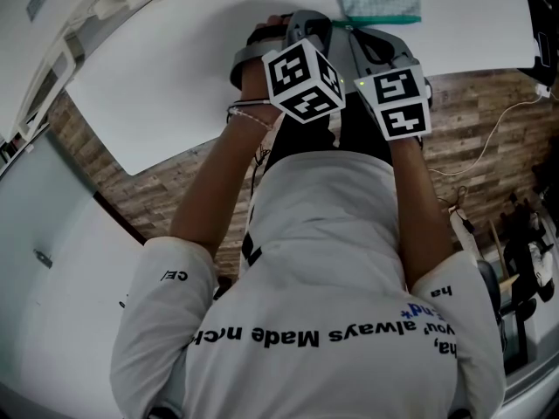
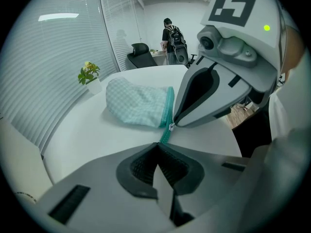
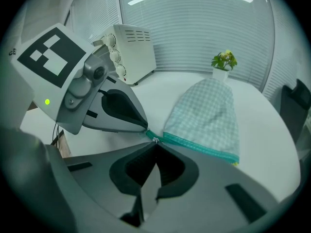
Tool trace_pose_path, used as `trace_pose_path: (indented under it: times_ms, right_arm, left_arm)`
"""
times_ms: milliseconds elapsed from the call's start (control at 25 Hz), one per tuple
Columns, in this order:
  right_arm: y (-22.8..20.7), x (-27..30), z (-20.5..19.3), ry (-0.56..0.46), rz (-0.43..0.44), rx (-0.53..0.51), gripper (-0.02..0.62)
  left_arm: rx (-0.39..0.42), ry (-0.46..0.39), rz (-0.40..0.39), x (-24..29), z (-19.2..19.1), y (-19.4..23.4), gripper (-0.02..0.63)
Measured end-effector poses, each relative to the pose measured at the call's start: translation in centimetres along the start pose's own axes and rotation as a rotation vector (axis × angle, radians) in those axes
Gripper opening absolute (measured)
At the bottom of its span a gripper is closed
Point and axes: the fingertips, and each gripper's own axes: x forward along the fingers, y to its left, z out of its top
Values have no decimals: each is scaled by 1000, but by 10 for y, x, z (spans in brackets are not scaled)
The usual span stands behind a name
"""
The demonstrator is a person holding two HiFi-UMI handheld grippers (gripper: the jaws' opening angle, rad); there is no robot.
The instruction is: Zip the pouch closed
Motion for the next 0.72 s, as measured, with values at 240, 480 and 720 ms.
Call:
trace_pose_path:
  times_ms: [240, 480, 720]
  right_arm:
    - [-3, -2, -1, 0, -7, 6, 9]
    - [-3, -2, -1, -1, -9, 10, 9]
    - [-4, -3, -1, 2, -14, 14, 9]
  left_arm:
    - [4, 6, -4, 0, 0, 0, 18]
    - [0, 0, -8, 0, 0, 0, 18]
    - [3, 0, -18, 0, 0, -1, 18]
